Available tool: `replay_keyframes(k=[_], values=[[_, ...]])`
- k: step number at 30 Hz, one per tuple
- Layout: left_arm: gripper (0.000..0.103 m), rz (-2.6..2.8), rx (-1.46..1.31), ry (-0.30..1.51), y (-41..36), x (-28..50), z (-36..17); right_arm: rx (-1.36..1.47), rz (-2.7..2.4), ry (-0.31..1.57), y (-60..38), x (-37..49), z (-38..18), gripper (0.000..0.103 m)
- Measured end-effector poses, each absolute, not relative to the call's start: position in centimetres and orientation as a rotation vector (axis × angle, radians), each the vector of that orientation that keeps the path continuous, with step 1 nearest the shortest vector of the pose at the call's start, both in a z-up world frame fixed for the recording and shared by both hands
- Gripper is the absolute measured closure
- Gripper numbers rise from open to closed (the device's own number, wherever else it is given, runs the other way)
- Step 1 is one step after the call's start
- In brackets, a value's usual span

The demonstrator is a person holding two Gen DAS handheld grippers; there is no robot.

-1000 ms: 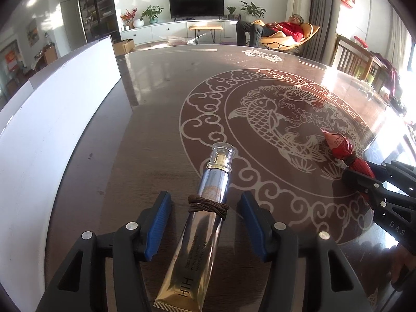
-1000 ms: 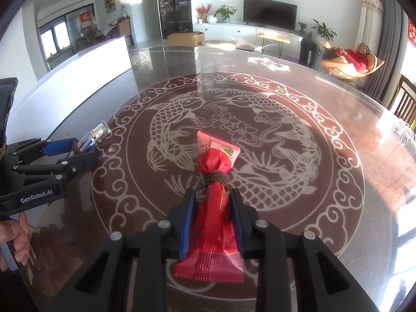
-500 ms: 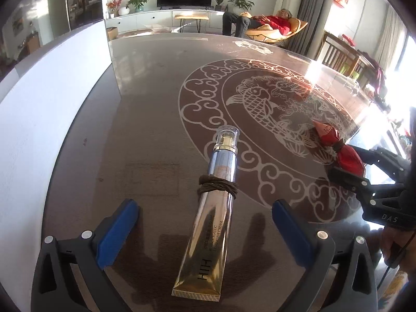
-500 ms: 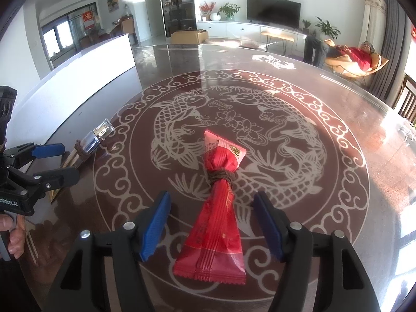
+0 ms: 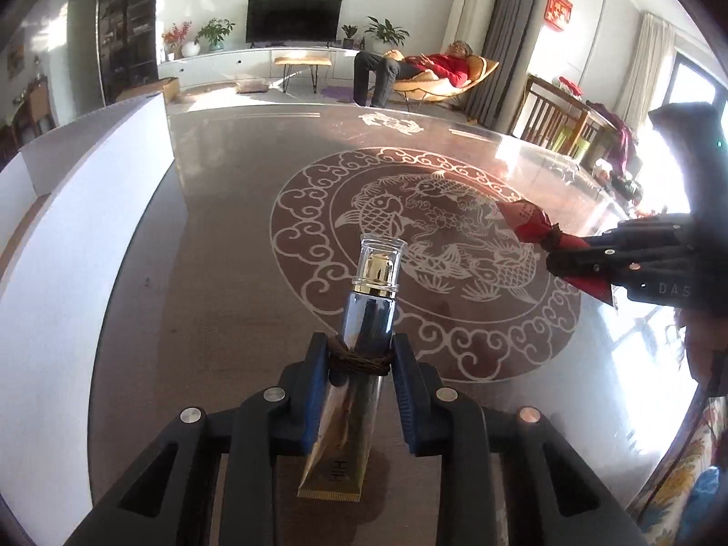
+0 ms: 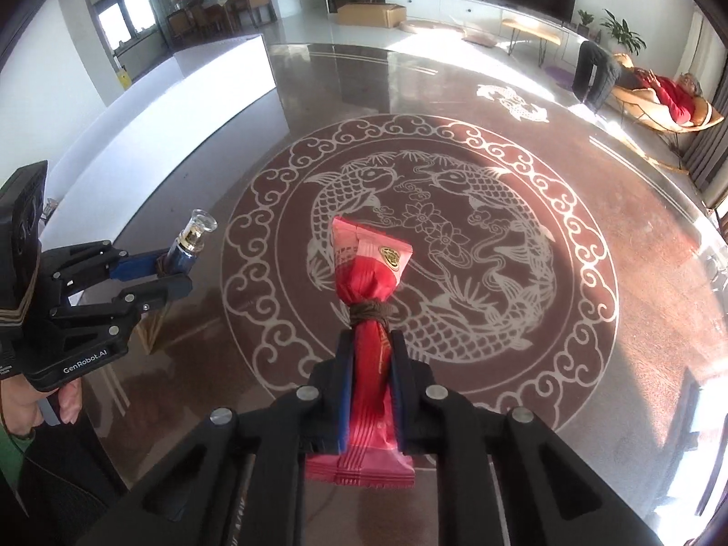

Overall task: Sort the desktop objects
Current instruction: 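Carry the red packet and gold tube toward the cardboard box, then lower the packet and tube into the cardboard box and open both tools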

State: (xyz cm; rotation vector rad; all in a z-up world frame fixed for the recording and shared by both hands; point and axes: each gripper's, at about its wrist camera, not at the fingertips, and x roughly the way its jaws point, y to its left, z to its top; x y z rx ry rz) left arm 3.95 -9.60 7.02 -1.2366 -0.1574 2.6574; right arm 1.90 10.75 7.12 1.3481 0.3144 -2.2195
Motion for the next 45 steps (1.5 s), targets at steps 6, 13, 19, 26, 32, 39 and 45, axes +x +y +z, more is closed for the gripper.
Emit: replay_keyframes(k=[6,13,19,26,32,39,45], values=[[0.075,2.862,-0.987,-0.36,-18.5,9.9,16.5,1.114,-2.156,0.27,2.8,3.4,14.6,0.088],[0.075,3.009,-1.066,-0.404,-29.8,14.1,21.0,0.9,-1.959,0.239,-13.4,4.9,20.5,0.088],[0.074,2.96,-1.459,-0.462,-35.9,11.6,14.9,0.968,-1.874,0.359,-26.3,3.8,16.3,0.087],[0.018,3.04,-1.55,-0.531,-37.3,12.3,11.5,1.162,-1.842,0.491,-30.4,1.2,10.4,0.039],[0.0,3.272,-1.42,-0.516,-35.4,15.1,13.9,1.035,-1.906,0.487,-26.3,2.8,15.7,0.0],[0.0,3.466,-1.456,-0.47,-33.8,16.1,15.0,0.966,-1.956,0.659,-24.7,4.5,15.7,0.0],[0.0,3.474,-1.339,-0.637,-34.0,17.5,16.0,0.962,-1.949,0.602,-23.8,3.9,15.9,0.0]])
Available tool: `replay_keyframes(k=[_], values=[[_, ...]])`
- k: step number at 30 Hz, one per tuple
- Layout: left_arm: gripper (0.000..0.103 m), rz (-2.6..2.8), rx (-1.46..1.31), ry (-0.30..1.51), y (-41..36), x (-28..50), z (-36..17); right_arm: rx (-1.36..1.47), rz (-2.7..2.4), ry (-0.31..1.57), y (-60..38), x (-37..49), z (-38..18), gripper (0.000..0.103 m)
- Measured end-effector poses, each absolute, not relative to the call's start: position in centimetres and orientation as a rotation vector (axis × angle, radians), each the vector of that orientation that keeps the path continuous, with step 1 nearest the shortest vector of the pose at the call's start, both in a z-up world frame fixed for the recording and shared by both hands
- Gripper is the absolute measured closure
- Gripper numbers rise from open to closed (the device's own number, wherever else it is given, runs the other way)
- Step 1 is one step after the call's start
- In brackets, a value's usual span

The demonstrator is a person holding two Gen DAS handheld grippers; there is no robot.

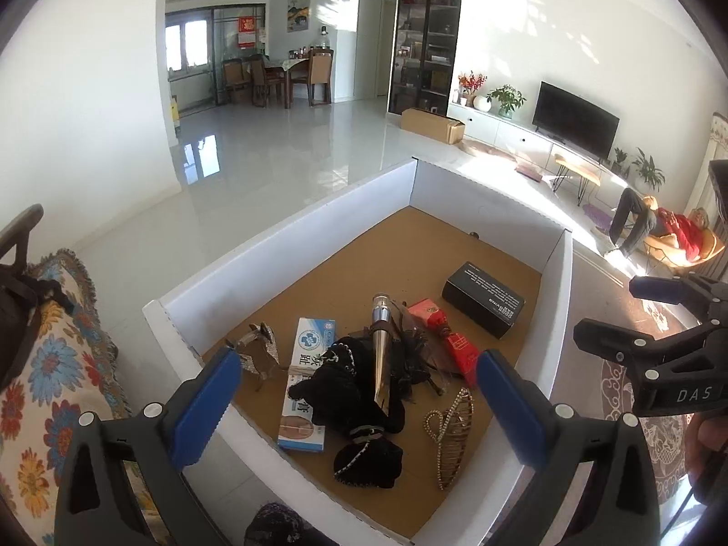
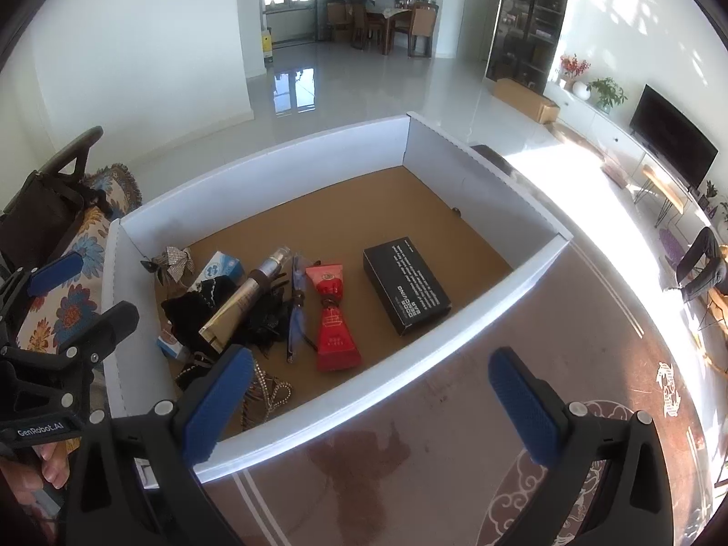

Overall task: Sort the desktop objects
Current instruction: 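Lower the packet and tube into the cardboard box and open both tools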

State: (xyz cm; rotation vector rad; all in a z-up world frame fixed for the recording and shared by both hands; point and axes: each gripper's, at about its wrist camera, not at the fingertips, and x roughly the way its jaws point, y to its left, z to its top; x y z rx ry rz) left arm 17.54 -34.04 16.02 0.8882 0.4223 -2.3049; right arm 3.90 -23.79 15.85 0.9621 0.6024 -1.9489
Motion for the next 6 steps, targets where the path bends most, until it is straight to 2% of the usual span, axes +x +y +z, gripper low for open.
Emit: replay_keyframes(k=[6], values=[[0.0,-2.237,0.828,0.393,-33.36,17.77,16.4,0.943,-1.937,0.592,-24.42,3.88,16.01,0.0]])
